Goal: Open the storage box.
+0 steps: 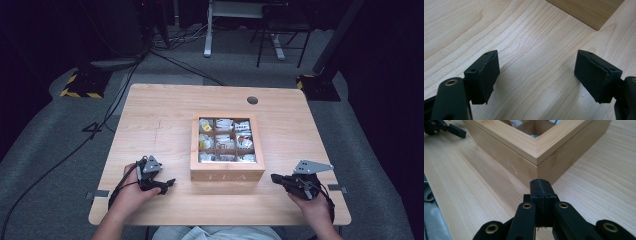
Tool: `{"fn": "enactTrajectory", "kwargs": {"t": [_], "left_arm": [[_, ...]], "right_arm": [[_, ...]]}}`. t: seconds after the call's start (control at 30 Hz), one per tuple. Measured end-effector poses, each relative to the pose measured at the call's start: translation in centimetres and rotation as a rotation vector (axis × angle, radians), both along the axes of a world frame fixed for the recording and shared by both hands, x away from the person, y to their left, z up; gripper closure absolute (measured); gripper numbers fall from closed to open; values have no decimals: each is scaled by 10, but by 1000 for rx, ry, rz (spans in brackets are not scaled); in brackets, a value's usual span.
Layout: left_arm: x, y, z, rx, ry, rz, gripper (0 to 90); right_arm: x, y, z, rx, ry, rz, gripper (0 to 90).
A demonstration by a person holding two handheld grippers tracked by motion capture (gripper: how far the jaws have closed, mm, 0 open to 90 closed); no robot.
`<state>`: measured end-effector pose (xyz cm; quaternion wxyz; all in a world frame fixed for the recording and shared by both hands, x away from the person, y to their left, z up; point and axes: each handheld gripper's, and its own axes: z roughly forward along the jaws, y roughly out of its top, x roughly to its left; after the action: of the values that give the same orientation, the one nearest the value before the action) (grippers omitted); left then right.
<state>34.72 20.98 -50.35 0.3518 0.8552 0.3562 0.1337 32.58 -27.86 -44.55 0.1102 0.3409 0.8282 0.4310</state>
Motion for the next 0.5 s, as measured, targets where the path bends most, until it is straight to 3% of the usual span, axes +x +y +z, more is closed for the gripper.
{"fn": "enactTrajectory", "kwargs": {"t": [0.5], "left_arm": [[0, 0, 0, 0, 0, 4, 210]], "right_arm": [[4, 10, -6, 9, 34, 38, 900]]}}
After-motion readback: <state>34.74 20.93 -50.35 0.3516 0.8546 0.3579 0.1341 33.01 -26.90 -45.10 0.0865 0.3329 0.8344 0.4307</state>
